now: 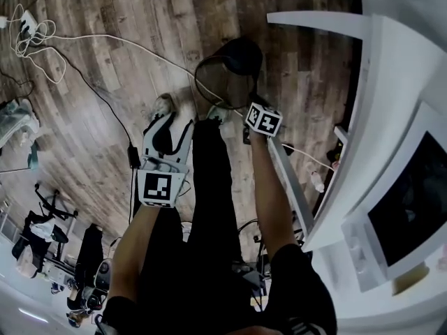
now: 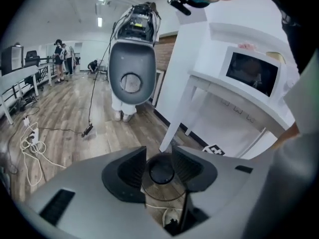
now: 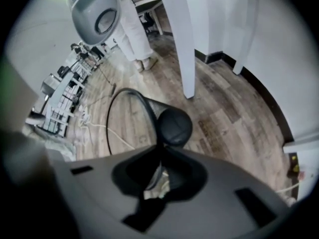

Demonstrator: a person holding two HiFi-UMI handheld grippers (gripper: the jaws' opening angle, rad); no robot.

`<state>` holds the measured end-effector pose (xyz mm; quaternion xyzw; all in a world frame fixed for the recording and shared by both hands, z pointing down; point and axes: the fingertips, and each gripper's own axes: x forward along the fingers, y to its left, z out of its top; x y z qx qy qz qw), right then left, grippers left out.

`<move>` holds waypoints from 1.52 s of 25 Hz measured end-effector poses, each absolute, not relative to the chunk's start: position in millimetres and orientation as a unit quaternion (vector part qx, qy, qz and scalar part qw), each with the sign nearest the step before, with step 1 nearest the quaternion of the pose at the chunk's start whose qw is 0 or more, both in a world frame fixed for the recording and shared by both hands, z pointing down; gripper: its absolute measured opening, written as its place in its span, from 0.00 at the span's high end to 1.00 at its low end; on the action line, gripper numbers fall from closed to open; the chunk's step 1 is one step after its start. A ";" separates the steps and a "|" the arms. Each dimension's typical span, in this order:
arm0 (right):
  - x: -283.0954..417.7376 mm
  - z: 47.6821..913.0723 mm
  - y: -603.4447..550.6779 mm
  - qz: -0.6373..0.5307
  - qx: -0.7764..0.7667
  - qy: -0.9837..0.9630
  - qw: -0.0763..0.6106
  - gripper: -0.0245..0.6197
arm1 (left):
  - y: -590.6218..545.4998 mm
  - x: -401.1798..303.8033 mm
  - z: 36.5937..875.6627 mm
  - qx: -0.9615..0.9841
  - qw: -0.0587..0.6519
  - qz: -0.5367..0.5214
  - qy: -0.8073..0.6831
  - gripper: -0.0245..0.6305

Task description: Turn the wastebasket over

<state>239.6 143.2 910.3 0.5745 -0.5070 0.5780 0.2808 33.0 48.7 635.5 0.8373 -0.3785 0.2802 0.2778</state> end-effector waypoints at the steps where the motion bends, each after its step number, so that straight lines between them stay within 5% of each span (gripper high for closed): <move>1: 235.0 903.3 142.3 0.582 0.572 -0.510 0.273 0.87 | 46.3 31.0 648.4 0.836 0.277 0.285 -0.379 0.66; 16: 179.4 789.0 114.9 0.593 0.528 -0.582 0.177 0.87 | 31.7 -16.4 792.3 0.753 0.354 0.399 -0.385 0.58; 17: 177.1 784.2 114.0 0.594 0.525 -0.585 0.172 0.87 | 32.3 -19.9 796.6 0.749 0.360 0.402 -0.386 0.59; 19: 173.2 777.9 112.8 0.594 0.520 -0.591 0.168 0.87 | 32.4 -27.1 799.5 0.741 0.363 0.405 -0.393 0.80; 20: 171.6 776.2 112.5 0.594 0.517 -0.593 0.168 0.87 | 32.5 -29.9 798.9 0.739 0.364 0.405 -0.396 0.83; 38: 161.3 766.2 64.3 0.565 0.523 -0.606 0.200 0.87 | 35.8 -58.2 772.1 0.701 0.434 0.383 -0.418 0.82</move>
